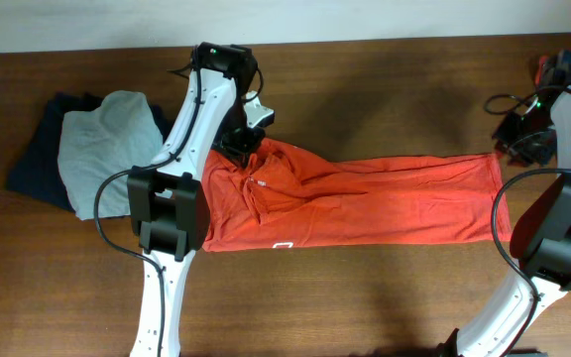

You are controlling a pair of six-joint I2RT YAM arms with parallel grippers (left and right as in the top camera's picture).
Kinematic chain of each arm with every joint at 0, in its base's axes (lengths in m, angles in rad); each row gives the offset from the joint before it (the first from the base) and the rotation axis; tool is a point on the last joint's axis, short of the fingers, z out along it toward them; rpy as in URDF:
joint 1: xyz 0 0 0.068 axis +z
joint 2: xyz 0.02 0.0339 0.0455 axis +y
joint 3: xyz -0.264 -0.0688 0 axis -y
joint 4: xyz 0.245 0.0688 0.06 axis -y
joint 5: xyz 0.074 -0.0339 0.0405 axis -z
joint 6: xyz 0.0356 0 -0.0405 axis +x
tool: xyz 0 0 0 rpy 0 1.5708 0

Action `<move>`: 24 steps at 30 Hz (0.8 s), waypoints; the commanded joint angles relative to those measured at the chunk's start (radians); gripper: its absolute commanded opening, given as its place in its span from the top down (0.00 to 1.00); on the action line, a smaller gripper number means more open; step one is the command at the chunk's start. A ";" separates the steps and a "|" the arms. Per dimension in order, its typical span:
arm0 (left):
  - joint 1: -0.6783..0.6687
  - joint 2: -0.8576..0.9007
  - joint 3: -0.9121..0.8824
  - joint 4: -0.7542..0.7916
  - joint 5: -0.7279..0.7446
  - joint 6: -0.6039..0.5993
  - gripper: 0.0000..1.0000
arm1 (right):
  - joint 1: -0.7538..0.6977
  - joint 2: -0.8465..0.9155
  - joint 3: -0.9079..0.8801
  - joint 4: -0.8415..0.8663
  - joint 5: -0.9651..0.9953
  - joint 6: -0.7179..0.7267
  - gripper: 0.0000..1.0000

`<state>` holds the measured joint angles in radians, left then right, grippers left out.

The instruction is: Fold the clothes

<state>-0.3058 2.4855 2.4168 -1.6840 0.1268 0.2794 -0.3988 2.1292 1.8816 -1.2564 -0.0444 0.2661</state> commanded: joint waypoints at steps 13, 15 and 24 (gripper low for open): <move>0.087 -0.582 0.084 -0.004 -0.217 -0.262 0.73 | -0.040 -0.224 0.021 0.052 -0.528 -0.279 0.67; 0.087 -0.650 0.084 -0.004 -0.233 -0.296 0.72 | -0.039 -0.303 0.021 0.040 -0.528 -0.285 0.65; 0.080 -0.758 -0.143 -0.004 -0.233 -0.359 0.72 | 0.082 -0.582 0.020 -0.061 -0.306 -0.173 0.61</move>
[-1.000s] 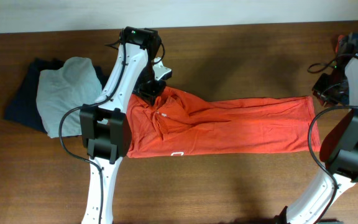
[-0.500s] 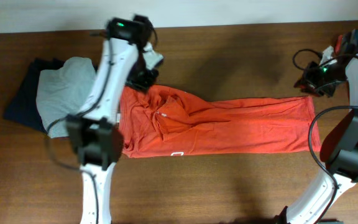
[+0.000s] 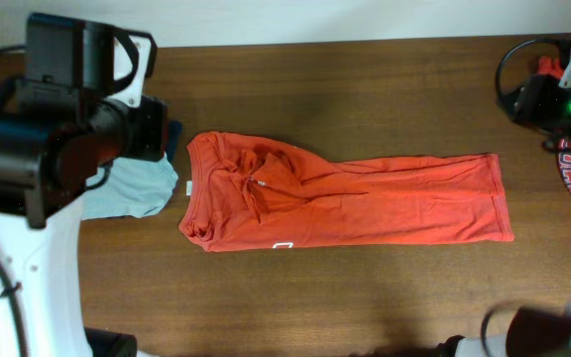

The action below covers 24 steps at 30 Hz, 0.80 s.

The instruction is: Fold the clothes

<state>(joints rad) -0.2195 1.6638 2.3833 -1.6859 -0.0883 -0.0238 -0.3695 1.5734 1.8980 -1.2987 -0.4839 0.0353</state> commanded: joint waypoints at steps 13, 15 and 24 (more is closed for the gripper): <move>-0.071 0.049 -0.517 0.272 -0.127 -0.140 0.45 | 0.186 0.007 -0.087 0.029 0.491 0.217 0.18; -0.050 0.050 -0.553 0.337 -0.042 -0.129 0.28 | 0.142 0.086 -0.088 0.064 0.441 0.217 0.18; -0.018 0.095 -0.718 0.445 0.242 0.033 0.14 | -0.019 0.432 -0.088 0.236 0.195 0.225 0.30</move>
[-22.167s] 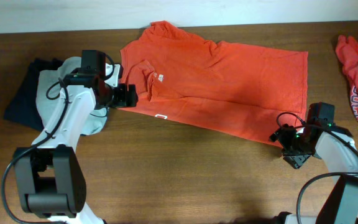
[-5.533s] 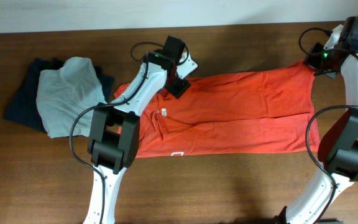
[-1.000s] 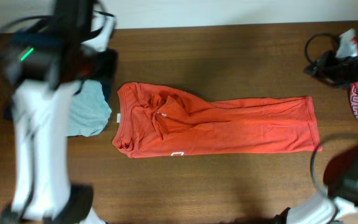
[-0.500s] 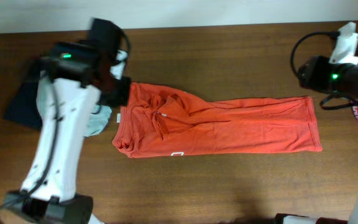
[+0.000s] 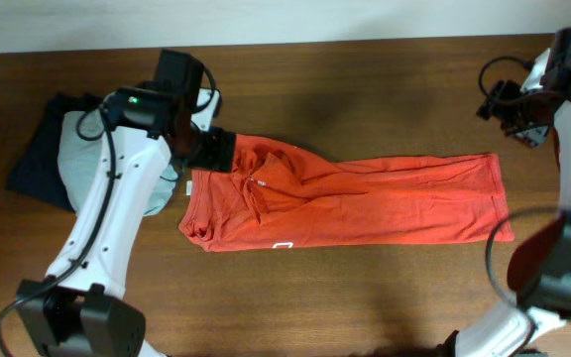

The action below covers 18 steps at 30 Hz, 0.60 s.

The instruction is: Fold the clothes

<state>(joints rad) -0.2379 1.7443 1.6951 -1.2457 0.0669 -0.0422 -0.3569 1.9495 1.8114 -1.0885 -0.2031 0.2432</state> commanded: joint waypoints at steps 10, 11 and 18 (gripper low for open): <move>0.014 0.047 -0.094 0.147 0.143 0.057 0.06 | -0.063 0.176 -0.001 0.050 -0.292 -0.026 0.25; 0.014 0.063 -0.105 0.168 0.143 0.060 0.06 | -0.063 0.176 -0.001 0.046 -0.307 -0.026 0.25; 0.014 0.254 -0.130 0.346 0.271 0.058 0.26 | -0.063 0.176 -0.001 -0.020 -0.372 -0.031 0.25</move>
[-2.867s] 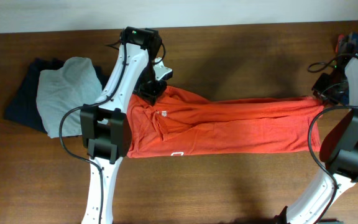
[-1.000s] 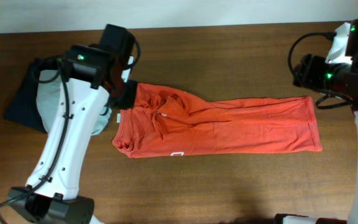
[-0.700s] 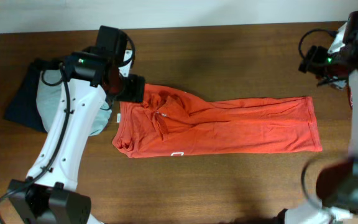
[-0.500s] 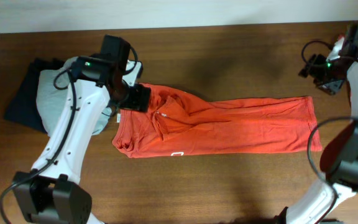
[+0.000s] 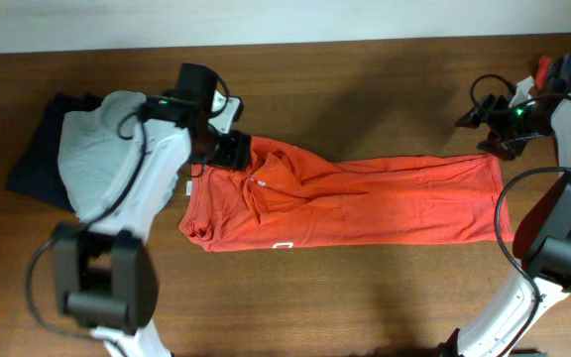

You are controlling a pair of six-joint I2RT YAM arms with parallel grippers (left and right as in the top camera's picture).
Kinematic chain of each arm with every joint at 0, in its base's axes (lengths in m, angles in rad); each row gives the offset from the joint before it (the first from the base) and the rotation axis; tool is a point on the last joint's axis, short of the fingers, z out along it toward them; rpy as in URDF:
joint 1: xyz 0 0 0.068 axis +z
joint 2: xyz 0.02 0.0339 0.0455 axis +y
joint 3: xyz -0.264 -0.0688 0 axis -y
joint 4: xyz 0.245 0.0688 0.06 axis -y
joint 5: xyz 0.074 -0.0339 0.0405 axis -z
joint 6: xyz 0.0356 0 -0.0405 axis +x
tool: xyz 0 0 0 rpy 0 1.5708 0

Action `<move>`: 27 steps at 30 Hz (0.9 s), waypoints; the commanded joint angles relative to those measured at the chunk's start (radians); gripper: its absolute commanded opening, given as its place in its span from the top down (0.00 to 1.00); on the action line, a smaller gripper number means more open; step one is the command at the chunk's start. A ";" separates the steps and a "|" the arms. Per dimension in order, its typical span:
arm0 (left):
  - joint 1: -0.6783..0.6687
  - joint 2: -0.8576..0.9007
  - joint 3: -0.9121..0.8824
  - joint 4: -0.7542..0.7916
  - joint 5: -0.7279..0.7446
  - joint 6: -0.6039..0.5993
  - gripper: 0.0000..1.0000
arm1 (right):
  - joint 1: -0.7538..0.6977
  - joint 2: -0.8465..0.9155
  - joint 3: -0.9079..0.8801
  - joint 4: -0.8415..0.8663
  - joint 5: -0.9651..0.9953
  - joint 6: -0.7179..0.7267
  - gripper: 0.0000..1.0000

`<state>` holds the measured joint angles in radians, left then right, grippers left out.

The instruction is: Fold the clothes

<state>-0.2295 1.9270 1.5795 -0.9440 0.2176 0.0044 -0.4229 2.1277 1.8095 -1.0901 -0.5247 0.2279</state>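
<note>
Orange-red trousers (image 5: 365, 203) lie flat across the wooden table (image 5: 365, 297), waist to the left and leg ends to the right. My left gripper (image 5: 230, 151) is at the far corner of the waistband, on or just above the cloth. Its fingers are too dark and small to read. My right gripper (image 5: 485, 140) hovers at the far corner of the leg ends. The overhead view does not show whether its jaws are apart or together.
A grey shirt (image 5: 92, 159) lies on a dark navy garment (image 5: 30, 169) at the table's left. A red item (image 5: 544, 67) and black cables sit at the far right corner. The table's back edge meets a pale wall (image 5: 365, 20).
My left gripper has shifted slightly right onto the waistband's far corner. My right gripper has come down and left, from beyond the leg ends to their far corner. The trousers lie as before.
At first my left gripper was on the waistband's far edge and the right arm stood off at the far right. Then both arms were up near the camera, the trousers lying spread alone. After that both were back low, and now each is at a far corner.
</note>
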 commanded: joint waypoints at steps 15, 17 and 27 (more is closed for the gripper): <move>-0.057 0.122 -0.015 0.107 0.257 0.000 0.53 | 0.003 -0.002 0.001 -0.068 -0.048 -0.037 0.27; -0.076 0.122 -0.015 0.097 0.257 0.000 0.57 | 0.003 -0.002 0.001 -0.071 -0.047 -0.037 0.30; -0.117 0.122 -0.015 -0.163 0.248 -0.001 0.99 | 0.003 -0.002 0.001 -0.081 -0.047 -0.037 0.31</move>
<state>-0.3458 2.0480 1.5627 -1.0588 0.4568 0.0025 -0.4229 2.1277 1.8095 -1.1694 -0.5598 0.2020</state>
